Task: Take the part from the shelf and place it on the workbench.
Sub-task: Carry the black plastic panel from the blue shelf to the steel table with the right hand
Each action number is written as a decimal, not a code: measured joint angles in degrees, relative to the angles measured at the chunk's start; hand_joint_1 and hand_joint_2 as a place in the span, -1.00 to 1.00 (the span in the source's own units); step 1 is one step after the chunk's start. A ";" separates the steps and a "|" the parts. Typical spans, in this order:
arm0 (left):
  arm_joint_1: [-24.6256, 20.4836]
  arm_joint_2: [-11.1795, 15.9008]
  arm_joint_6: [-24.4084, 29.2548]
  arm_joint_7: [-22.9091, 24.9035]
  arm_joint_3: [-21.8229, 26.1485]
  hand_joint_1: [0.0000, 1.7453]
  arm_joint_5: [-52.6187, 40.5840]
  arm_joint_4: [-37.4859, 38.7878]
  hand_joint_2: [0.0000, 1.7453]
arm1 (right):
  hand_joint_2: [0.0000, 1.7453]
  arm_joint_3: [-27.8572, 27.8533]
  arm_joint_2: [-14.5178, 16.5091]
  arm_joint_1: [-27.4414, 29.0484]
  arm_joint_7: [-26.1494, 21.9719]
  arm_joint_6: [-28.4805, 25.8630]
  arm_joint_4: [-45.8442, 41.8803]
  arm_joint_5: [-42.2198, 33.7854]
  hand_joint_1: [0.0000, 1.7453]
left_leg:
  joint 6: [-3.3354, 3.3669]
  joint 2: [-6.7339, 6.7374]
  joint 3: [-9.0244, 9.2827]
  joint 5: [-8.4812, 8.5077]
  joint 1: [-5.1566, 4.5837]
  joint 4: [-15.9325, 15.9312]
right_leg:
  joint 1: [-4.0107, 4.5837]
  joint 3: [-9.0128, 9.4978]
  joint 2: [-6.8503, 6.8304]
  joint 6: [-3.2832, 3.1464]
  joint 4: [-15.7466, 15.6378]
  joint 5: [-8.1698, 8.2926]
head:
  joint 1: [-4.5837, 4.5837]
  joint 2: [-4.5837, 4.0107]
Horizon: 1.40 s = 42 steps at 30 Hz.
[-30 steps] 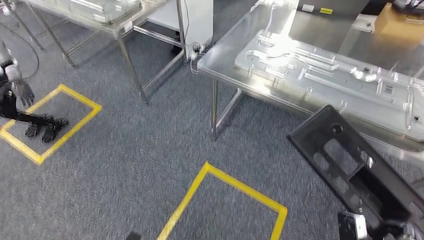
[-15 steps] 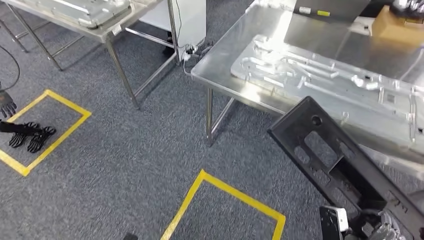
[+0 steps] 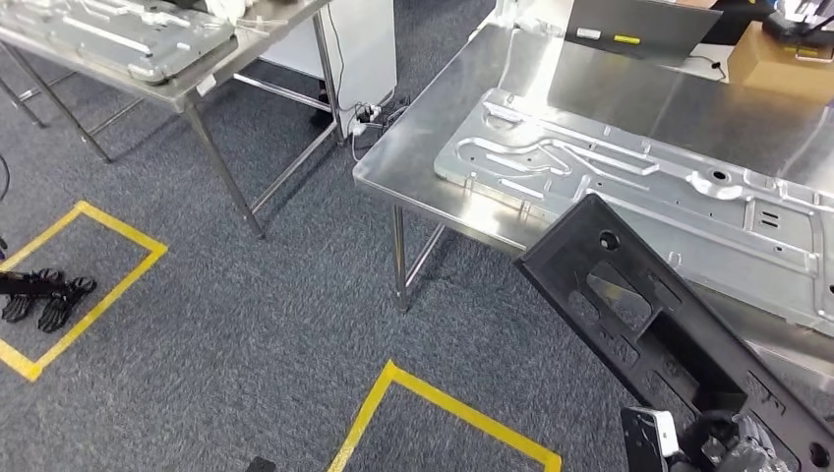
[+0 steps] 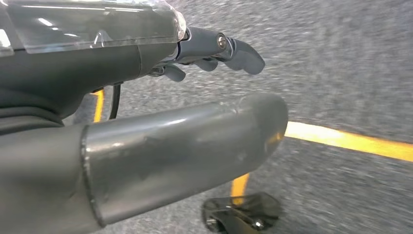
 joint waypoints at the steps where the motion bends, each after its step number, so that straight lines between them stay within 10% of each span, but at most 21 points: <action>1: -0.06 0.01 -0.08 -0.04 0.00 -1.00 0.01 0.00 -1.00 | 1.00 0.10 -0.03 0.01 0.01 0.02 -0.05 -0.01 1.00 | 0.01 -0.02 -2.42 -0.95 0.00 3.66 | 0.02 0.61 0.01 -0.38 -0.21 -0.42 | -0.02 0.00; 5: 0.31 0.34 -0.34 -0.10 0.07 -1.00 0.08 0.00 -1.00 | 1.00 0.27 -0.25 0.00 0.09 0.31 -0.07 -0.05 1.00 | 0.37 -0.02 -10.35 -5.96 -0.18 10.59 | 0.51 3.25 0.59 -0.90 -0.33 -2.65 | -0.04 0.00; 10: 0.60 1.31 -0.43 0.03 0.32 -1.00 0.08 0.02 -1.00 | 1.00 0.35 -0.68 -0.14 0.41 0.98 -0.11 -0.20 1.00 | 2.43 -0.30 -9.86 6.18 -1.57 -2.16 | 0.89 6.72 1.04 -0.16 -0.57 -5.80 | -0.06 0.00; 14: 0.68 1.40 -0.60 0.11 0.61 -1.00 0.03 0.03 -1.00 | 1.00 0.49 -1.38 -0.16 0.91 1.08 -0.30 -0.20 1.00 | 3.05 -0.52 -7.74 6.65 -1.33 -4.50 | 0.89 7.55 1.03 1.15 0.80 -5.72 | -0.10 0.00; 20: 0.46 1.42 -0.78 0.18 0.74 -1.00 -0.50 0.04 -1.00 | 1.00 0.48 -3.68 -0.95 2.03 2.69 -0.56 -0.03 1.00 | 3.51 -0.58 -3.90 4.61 -0.91 -5.70 | 0.03 -2.72 0.58 2.93 13.60 -10.69 | -0.04 0.00; 24: 0.59 1.42 -1.18 0.27 0.77 -1.00 -1.31 0.04 -1.00 | 1.00 0.28 -6.37 -2.58 4.87 5.56 0.02 1.03 1.00 | 3.01 -0.52 -1.36 2.70 -0.89 -5.77 | -0.04 -1.23 0.46 2.60 3.23 -1.53 | -0.04 0.00; 30: -0.29 1.81 -2.35 -0.11 0.75 -1.00 -2.63 0.07 -1.00 | 1.00 -2.60 -16.82 -11.57 9.90 10.65 7.17 1.93 1.00 | 1.35 -0.39 -0.16 1.85 -1.04 -4.44 | 0.58 -0.03 0.47 0.42 -0.47 1.12 | -0.14 0.00; 36: -0.68 2.58 -3.10 -0.38 0.68 -1.00 -3.55 0.14 -1.00 | 1.00 -3.79 -26.61 -21.57 12.58 15.10 17.00 1.76 1.00 | 0.83 -0.38 -10.19 -3.67 -0.81 10.22 | 0.27 0.73 0.48 -0.32 -1.05 0.69 | -0.20 0.00; 40: -0.65 3.16 -3.18 -0.25 0.66 -1.00 -4.10 0.16 -1.00 | 1.00 -3.61 -31.13 -26.60 14.61 17.31 22.72 3.39 1.00 | 1.02 -0.24 -8.20 4.56 -0.91 -0.67 | 0.25 1.68 0.37 0.29 -0.87 -0.09 | -0.19 0.00; 42: -0.84 3.35 -3.26 -0.06 0.62 -1.00 -4.27 0.19 -1.00 | 1.00 -3.13 -33.13 -29.86 15.27 18.27 25.77 4.35 1.00 | 1.61 -0.12 -7.37 5.71 -1.25 -4.23 | 0.25 1.58 0.39 0.93 -0.73 -0.33 | -0.21 0.00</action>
